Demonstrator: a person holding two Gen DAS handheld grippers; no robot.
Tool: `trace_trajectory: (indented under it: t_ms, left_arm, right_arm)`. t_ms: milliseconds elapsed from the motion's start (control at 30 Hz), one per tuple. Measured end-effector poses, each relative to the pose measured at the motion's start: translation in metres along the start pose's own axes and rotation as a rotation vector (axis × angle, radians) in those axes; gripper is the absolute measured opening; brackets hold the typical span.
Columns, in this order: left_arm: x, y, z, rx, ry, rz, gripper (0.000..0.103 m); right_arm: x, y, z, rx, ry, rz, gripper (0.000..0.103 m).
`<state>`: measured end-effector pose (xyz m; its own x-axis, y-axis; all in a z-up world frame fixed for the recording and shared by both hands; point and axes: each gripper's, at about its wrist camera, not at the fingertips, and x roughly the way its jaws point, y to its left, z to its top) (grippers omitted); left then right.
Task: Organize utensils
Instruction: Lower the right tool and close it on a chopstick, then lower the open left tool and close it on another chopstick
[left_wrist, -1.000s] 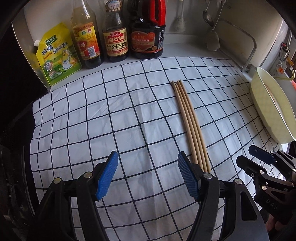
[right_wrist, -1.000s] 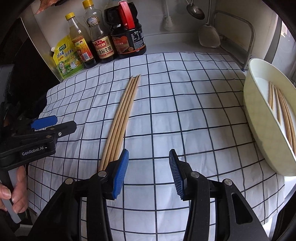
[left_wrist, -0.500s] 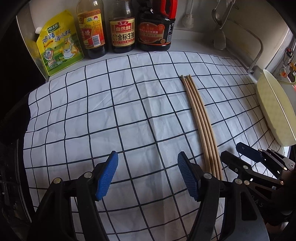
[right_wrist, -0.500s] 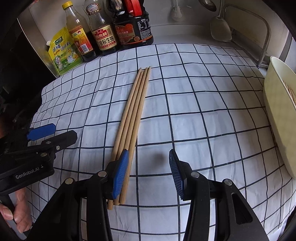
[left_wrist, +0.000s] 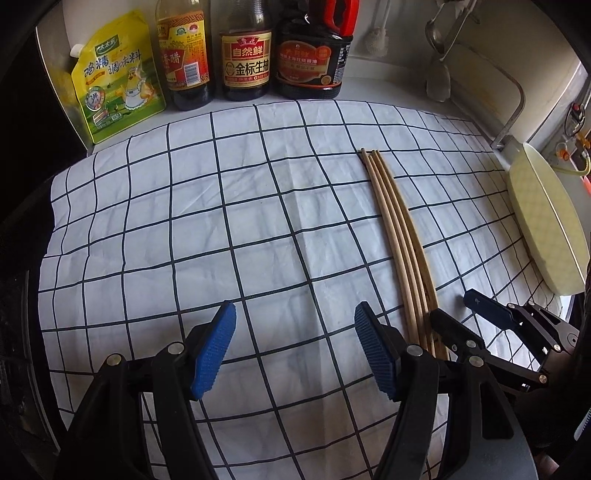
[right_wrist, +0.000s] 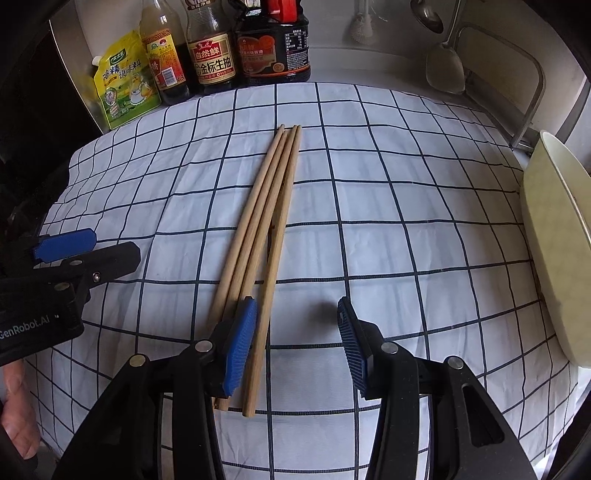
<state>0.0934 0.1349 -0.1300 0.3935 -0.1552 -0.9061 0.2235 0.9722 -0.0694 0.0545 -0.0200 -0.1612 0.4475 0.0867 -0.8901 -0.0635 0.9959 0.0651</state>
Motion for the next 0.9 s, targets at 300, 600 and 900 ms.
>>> trace_trajectory:
  t_ms: [300, 600, 900]
  left_arm:
    - [0.003, -0.013, 0.003, 0.026, -0.001, -0.012, 0.066]
    - [0.012, -0.034, 0.008, 0.065, -0.017, -0.016, 0.066]
    - [0.027, -0.047, 0.014, 0.078, 0.001, -0.02, 0.066]
  right_arm:
    - [-0.002, 0.005, -0.001, -0.068, -0.017, 0.012, 0.01]
    - [-0.005, -0.016, -0.006, -0.03, -0.032, 0.012, 0.007]
    - [-0.012, -0.047, -0.015, 0.029, -0.028, -0.022, 0.007]
